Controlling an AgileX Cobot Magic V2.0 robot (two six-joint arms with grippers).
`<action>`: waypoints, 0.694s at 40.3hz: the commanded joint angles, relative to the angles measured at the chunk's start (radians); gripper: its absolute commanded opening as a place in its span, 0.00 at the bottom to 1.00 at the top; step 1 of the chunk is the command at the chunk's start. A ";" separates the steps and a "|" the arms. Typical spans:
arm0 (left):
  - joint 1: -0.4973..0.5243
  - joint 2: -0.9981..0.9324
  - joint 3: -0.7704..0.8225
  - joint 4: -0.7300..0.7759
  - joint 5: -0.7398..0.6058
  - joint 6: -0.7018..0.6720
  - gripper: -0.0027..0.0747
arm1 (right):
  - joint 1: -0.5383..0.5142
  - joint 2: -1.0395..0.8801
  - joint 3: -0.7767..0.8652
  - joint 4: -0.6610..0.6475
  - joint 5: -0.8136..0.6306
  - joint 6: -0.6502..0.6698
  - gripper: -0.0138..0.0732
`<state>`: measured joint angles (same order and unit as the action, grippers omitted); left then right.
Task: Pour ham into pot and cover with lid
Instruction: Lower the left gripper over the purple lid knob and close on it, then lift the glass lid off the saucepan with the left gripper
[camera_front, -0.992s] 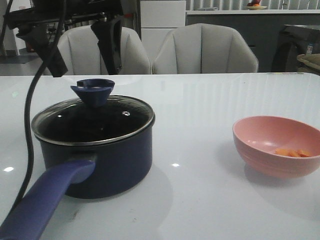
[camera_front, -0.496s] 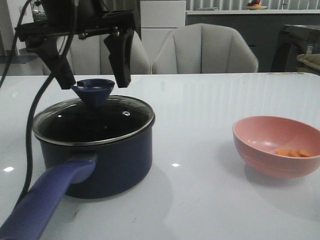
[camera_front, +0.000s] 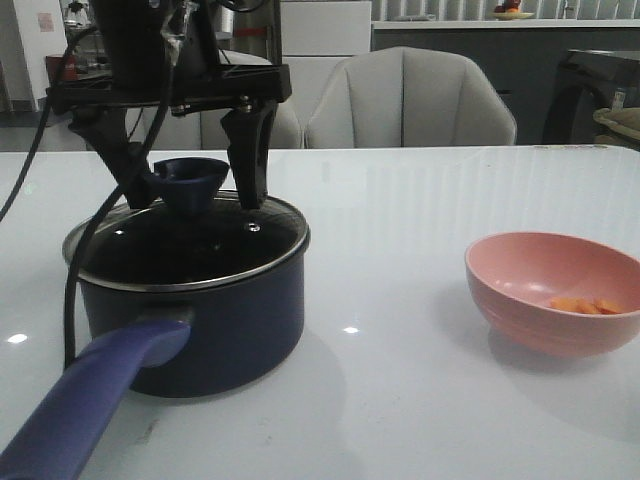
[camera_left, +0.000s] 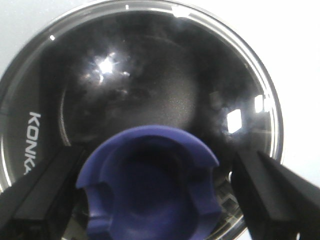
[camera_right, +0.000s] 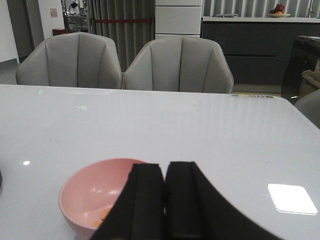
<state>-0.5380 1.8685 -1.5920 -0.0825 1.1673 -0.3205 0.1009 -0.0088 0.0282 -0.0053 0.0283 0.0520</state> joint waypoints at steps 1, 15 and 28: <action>-0.006 -0.034 -0.025 -0.011 -0.008 -0.011 0.85 | -0.005 -0.020 0.008 -0.011 -0.083 -0.003 0.32; -0.006 -0.034 -0.027 -0.011 -0.006 -0.011 0.58 | -0.005 -0.020 0.008 -0.011 -0.083 -0.003 0.32; -0.006 -0.034 -0.036 -0.009 -0.003 -0.011 0.36 | -0.005 -0.020 0.008 -0.011 -0.083 -0.003 0.32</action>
<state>-0.5380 1.8721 -1.6000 -0.0760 1.1821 -0.3275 0.1009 -0.0088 0.0282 -0.0053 0.0283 0.0520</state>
